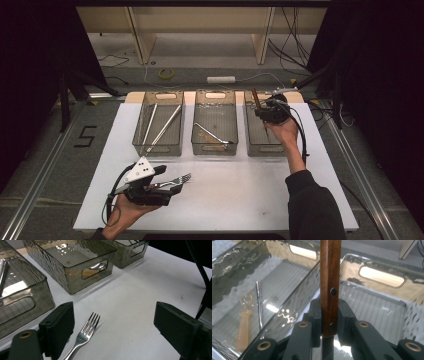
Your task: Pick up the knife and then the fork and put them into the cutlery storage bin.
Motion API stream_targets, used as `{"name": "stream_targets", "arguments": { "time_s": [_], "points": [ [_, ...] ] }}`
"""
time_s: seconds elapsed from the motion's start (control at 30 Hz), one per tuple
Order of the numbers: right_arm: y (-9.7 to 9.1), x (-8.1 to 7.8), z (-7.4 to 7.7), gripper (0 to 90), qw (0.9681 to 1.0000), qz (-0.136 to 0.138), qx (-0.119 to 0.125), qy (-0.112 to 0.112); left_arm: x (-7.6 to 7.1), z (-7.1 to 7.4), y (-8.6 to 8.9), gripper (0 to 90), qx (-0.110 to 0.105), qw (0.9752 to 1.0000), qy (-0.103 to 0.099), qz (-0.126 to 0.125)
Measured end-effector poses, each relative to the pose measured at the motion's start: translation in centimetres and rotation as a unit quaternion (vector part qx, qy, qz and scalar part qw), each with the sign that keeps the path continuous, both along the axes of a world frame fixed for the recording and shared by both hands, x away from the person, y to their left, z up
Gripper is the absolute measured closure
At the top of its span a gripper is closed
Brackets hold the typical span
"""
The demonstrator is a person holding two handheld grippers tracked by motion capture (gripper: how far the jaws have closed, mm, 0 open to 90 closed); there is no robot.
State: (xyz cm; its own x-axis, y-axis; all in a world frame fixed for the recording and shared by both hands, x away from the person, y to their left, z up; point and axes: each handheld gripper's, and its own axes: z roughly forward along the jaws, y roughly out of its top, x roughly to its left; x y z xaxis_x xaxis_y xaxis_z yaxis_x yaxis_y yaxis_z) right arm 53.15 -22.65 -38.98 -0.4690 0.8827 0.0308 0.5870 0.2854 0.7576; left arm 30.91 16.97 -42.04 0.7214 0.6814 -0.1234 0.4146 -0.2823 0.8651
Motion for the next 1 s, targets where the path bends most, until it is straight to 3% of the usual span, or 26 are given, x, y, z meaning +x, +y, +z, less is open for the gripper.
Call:
{"name": "stream_targets", "arguments": {
  "time_s": [0.4,0.57,0.7,0.83,1.0],
  "points": [
    [0.0,0.2,-1.5,75.9,0.9993,-0.022,0.008,0.028,0.0,0.0,0.0,16.2,-0.002,1.0,0.001,0.002],
    [-0.1,0.2,-1.5,66.9,0.9987,-0.031,0.013,0.039,0.0,0.0,0.0,16.0,-0.002,1.0,0.0,0.002],
    [-0.3,0.0,-1.3,59.7,0.9986,-0.024,0.011,0.046,0.0,0.0,0.0,16.0,0.0,1.0,0.001,0.002],
    [-0.7,-0.5,-0.9,51.9,0.9985,-0.02,0.026,0.044,0.1,0.0,0.1,16.0,0.002,1.0,0.0,0.003],
    [-0.4,-2.3,0.1,44.0,0.9986,0.026,0.031,0.035,0.4,0.1,0.3,16.0,0.007,0.9999,0.004,0.007]
  ]
}}
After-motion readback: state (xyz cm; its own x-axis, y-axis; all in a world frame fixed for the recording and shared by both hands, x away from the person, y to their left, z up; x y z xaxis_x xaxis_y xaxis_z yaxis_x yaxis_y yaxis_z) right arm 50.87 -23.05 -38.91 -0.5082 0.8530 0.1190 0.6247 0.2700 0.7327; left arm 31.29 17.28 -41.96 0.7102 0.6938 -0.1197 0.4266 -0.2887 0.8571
